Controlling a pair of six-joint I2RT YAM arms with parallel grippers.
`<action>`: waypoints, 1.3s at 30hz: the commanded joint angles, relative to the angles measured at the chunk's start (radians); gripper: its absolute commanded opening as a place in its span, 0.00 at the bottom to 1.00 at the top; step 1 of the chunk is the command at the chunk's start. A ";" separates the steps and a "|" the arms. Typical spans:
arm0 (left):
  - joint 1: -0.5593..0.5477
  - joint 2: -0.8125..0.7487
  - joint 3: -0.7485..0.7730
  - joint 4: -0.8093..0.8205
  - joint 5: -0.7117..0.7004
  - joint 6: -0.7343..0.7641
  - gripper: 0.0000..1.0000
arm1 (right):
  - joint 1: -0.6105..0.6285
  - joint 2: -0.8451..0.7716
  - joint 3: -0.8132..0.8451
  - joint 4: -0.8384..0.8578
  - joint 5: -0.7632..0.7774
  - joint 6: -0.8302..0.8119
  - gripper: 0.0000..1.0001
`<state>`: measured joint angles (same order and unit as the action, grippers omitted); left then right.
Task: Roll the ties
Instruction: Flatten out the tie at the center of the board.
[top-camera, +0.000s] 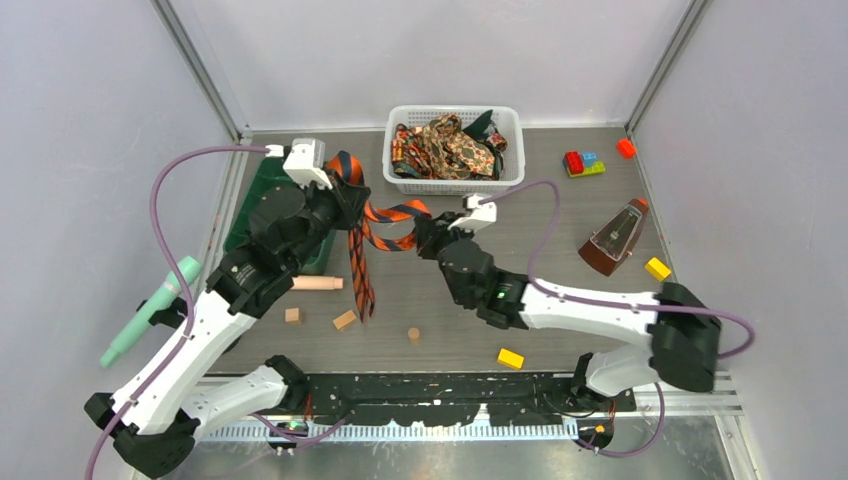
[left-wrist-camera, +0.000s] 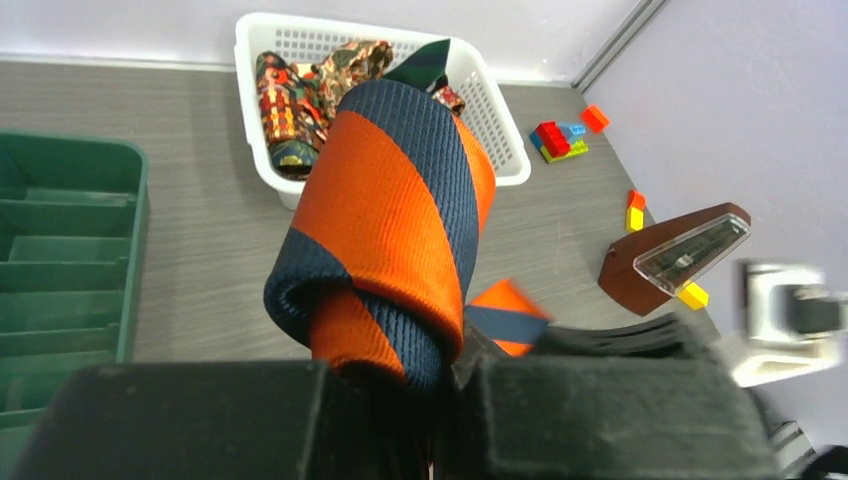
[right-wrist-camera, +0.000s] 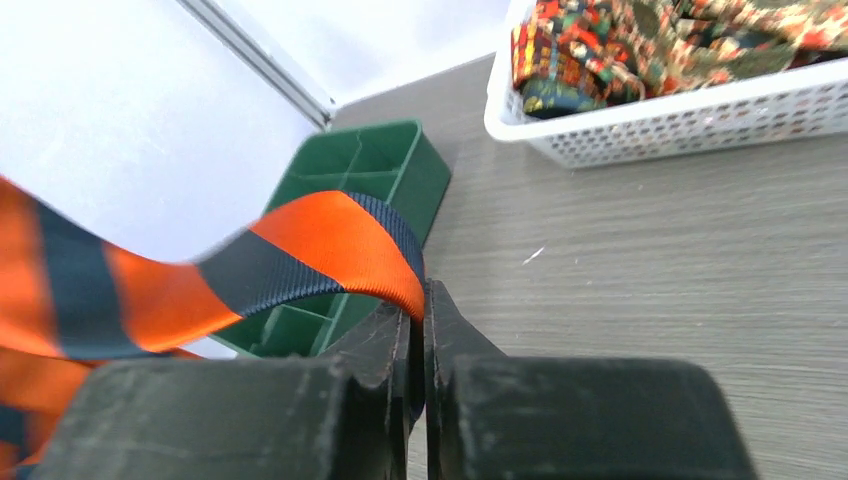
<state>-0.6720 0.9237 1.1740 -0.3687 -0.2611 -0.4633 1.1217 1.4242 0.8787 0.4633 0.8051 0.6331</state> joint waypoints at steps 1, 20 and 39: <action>0.004 -0.027 -0.035 0.095 0.028 -0.030 0.04 | 0.015 -0.230 0.045 -0.156 0.138 -0.047 0.01; 0.004 0.075 -0.048 0.282 0.404 -0.070 0.99 | 0.016 -0.435 0.674 -0.705 0.249 -0.403 0.00; 0.004 0.004 -0.059 0.131 0.301 -0.001 0.98 | 0.017 -0.414 1.139 -0.834 0.445 -0.730 0.00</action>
<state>-0.6720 0.9394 1.0935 -0.2302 0.0532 -0.4889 1.1370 0.9863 1.9156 -0.3458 1.1664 0.0292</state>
